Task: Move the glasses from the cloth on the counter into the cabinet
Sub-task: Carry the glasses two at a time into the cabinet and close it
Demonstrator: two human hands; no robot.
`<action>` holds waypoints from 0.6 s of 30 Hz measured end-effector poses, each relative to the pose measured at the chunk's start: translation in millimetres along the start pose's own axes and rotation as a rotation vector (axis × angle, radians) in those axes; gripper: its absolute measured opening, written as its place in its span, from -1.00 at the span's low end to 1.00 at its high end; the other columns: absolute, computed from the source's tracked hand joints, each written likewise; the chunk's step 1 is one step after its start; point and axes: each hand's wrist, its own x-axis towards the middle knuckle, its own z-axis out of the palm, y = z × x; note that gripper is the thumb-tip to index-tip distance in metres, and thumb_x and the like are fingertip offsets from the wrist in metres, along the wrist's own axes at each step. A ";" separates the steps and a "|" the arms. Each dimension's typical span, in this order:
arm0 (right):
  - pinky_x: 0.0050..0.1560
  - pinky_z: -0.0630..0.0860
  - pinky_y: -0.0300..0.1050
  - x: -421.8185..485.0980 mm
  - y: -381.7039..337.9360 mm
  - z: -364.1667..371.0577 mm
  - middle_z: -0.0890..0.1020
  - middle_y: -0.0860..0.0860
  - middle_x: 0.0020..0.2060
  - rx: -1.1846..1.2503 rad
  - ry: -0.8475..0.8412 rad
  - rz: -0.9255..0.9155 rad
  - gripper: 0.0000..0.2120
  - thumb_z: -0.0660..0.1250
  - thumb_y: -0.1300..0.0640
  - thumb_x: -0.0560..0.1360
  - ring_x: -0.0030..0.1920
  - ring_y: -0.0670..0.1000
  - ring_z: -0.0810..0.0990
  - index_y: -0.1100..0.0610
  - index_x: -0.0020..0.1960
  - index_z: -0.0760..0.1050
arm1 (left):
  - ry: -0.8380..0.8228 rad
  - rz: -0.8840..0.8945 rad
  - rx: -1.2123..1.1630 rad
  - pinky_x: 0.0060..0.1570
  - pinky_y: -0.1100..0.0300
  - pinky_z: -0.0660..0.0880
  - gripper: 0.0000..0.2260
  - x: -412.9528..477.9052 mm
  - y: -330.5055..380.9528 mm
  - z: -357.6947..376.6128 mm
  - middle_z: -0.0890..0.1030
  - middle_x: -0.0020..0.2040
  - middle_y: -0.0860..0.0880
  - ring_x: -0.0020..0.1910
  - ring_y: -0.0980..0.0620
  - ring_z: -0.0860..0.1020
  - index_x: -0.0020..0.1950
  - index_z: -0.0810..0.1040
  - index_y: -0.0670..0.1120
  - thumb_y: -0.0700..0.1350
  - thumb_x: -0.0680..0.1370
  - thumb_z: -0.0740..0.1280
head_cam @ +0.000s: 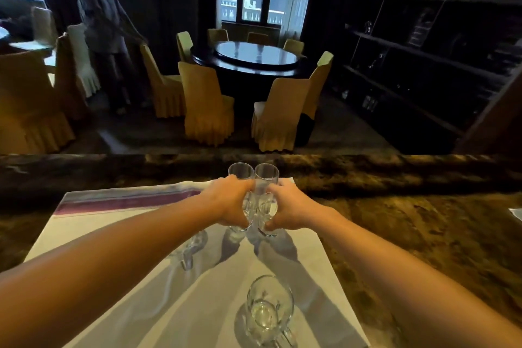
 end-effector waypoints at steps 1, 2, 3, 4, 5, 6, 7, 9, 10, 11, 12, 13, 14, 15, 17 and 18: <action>0.18 0.52 -0.08 0.8 2.2 5.3 0.37 0.01 0.32 0.001 0.008 0.006 -0.19 0.63 -0.04 0.23 0.26 0.07 0.41 -0.08 0.39 0.34 | 0.020 0.016 -0.007 0.16 -0.01 0.54 -0.30 -0.1 -0.5 2.0 0.57 0.18 0.05 0.17 -0.02 0.53 0.41 0.31 0.20 0.19 0.35 0.52; 0.16 0.54 -0.09 1.4 4.5 9.9 0.38 0.01 0.31 -0.005 0.015 0.019 -0.20 0.63 -0.06 0.23 0.24 0.05 0.43 -0.06 0.38 0.35 | 0.037 0.026 -0.019 0.15 0.00 0.55 -0.34 -0.1 -0.5 4.9 0.58 0.17 0.06 0.16 -0.02 0.54 0.40 0.33 0.20 0.19 0.37 0.50; 0.14 0.56 -0.10 2.2 6.9 14.2 0.39 0.02 0.30 -0.007 0.022 0.030 -0.20 0.63 -0.08 0.22 0.21 0.04 0.43 -0.04 0.37 0.36 | 0.049 0.027 -0.031 0.13 0.02 0.56 -0.38 -0.2 -0.4 8.7 0.58 0.17 0.06 0.15 -0.01 0.55 0.39 0.35 0.19 0.19 0.39 0.49; 0.12 0.55 -0.12 3.1 8.7 17.9 0.40 0.01 0.28 -0.004 0.032 0.028 -0.21 0.62 -0.10 0.22 0.21 0.03 0.43 -0.04 0.36 0.36 | 0.055 0.018 -0.044 0.12 0.04 0.57 -0.41 -0.5 -0.7 13.1 0.58 0.17 0.05 0.14 0.00 0.55 0.38 0.37 0.19 0.18 0.40 0.49; 0.11 0.53 -0.12 4.0 9.2 20.9 0.41 0.01 0.27 0.002 0.042 0.018 -0.21 0.62 -0.12 0.22 0.21 0.03 0.43 -0.05 0.36 0.37 | 0.054 0.002 -0.070 0.12 0.04 0.57 -0.42 -0.4 -1.1 17.6 0.58 0.17 0.05 0.13 0.00 0.55 0.36 0.39 0.17 0.17 0.40 0.50; 0.12 0.53 -0.12 4.2 9.0 23.0 0.44 0.00 0.26 0.000 0.056 0.003 -0.21 0.61 -0.12 0.22 0.21 0.03 0.43 -0.06 0.37 0.38 | 0.049 -0.017 -0.105 0.13 0.04 0.57 -0.43 -0.1 -1.8 21.8 0.58 0.17 0.04 0.14 -0.01 0.55 0.36 0.41 0.15 0.15 0.39 0.51; 0.12 0.55 -0.11 5.0 8.2 24.3 0.47 -0.01 0.23 -0.003 0.071 -0.002 -0.23 0.61 -0.12 0.23 0.20 0.02 0.45 -0.07 0.36 0.39 | 0.048 -0.035 -0.138 0.14 0.05 0.57 -0.43 0.2 -2.5 25.0 0.58 0.18 0.03 0.14 -0.01 0.55 0.35 0.42 0.14 0.14 0.40 0.51; 0.03 0.62 -0.12 4.9 7.5 26.5 0.53 -0.06 0.12 0.051 0.118 0.034 -0.27 0.62 -0.09 0.20 0.11 0.01 0.53 -0.08 0.31 0.43 | 0.067 -0.067 -0.177 0.11 0.09 0.58 -0.44 0.4 -3.8 28.3 0.59 0.16 0.03 0.11 0.01 0.56 0.34 0.44 0.13 0.14 0.39 0.52; -0.06 0.63 -0.18 3.6 7.8 27.3 0.53 -0.09 0.06 0.100 0.148 0.049 -0.30 0.63 -0.07 0.19 0.05 -0.01 0.56 -0.09 0.26 0.46 | 0.080 -0.074 -0.191 0.08 0.11 0.58 -0.45 0.7 -4.5 28.9 0.60 0.15 0.03 0.09 0.01 0.58 0.33 0.46 0.13 0.14 0.39 0.52; -0.15 0.60 -0.26 2.4 8.3 28.5 0.53 -0.12 0.00 0.139 0.177 0.048 -0.35 0.63 -0.05 0.18 -0.01 -0.02 0.58 -0.09 0.21 0.47 | 0.092 -0.078 -0.204 0.07 0.12 0.59 -0.45 1.0 -5.3 29.6 0.61 0.14 0.04 0.07 0.02 0.58 0.32 0.47 0.13 0.15 0.38 0.53; -0.21 0.54 -0.32 1.1 9.5 30.0 0.52 -0.14 -0.05 0.155 0.203 0.042 -0.40 0.63 -0.04 0.19 -0.06 -0.04 0.59 -0.10 0.17 0.49 | 0.100 -0.084 -0.216 0.06 0.13 0.59 -0.45 1.1 -6.1 30.5 0.61 0.14 0.04 0.07 0.02 0.59 0.32 0.47 0.13 0.15 0.38 0.53; -0.25 0.52 -0.34 0.0 11.2 32.1 0.51 -0.15 -0.09 0.163 0.222 0.044 -0.45 0.63 -0.04 0.20 -0.09 -0.04 0.59 -0.09 0.12 0.51 | 0.104 -0.090 -0.225 0.07 0.13 0.59 -0.43 0.7 -7.0 31.3 0.60 0.16 0.05 0.09 0.01 0.58 0.33 0.46 0.13 0.15 0.37 0.54; -0.25 0.54 -0.31 -0.9 13.1 34.1 0.51 -0.15 -0.11 0.168 0.236 0.060 -0.49 0.62 -0.05 0.20 -0.13 -0.05 0.58 -0.09 0.07 0.50 | 0.105 -0.098 -0.228 0.07 0.12 0.58 -0.42 0.3 -7.8 32.0 0.60 0.17 0.05 0.10 0.00 0.58 0.34 0.45 0.14 0.14 0.37 0.54; -0.25 0.57 -0.26 -1.4 15.0 36.2 0.51 -0.14 -0.13 0.177 0.244 0.088 -0.50 0.63 -0.07 0.19 -0.17 -0.05 0.57 -0.10 0.03 0.47 | 0.105 -0.103 -0.225 0.07 0.12 0.58 -0.40 0.2 -8.5 32.6 0.59 0.19 0.05 0.12 -0.01 0.57 0.35 0.44 0.13 0.13 0.36 0.55; -0.27 0.56 -0.27 -2.0 18.1 40.5 0.49 -0.15 -0.14 0.190 0.241 0.155 -0.45 0.64 -0.12 0.17 -0.21 -0.07 0.53 -0.12 0.00 0.38 | 0.097 -0.110 -0.222 0.08 0.11 0.59 -0.38 -0.3 -9.7 33.3 0.58 0.20 0.04 0.13 -0.02 0.57 0.37 0.43 0.13 0.12 0.36 0.56; -0.28 0.54 -0.29 -1.8 19.4 42.7 0.47 -0.15 -0.14 0.190 0.240 0.178 -0.42 0.64 -0.14 0.17 -0.21 -0.07 0.52 -0.11 0.00 0.36 | 0.093 -0.111 -0.220 0.09 0.10 0.59 -0.37 -0.8 -10.2 33.6 0.58 0.21 0.04 0.13 -0.02 0.57 0.37 0.43 0.12 0.12 0.36 0.56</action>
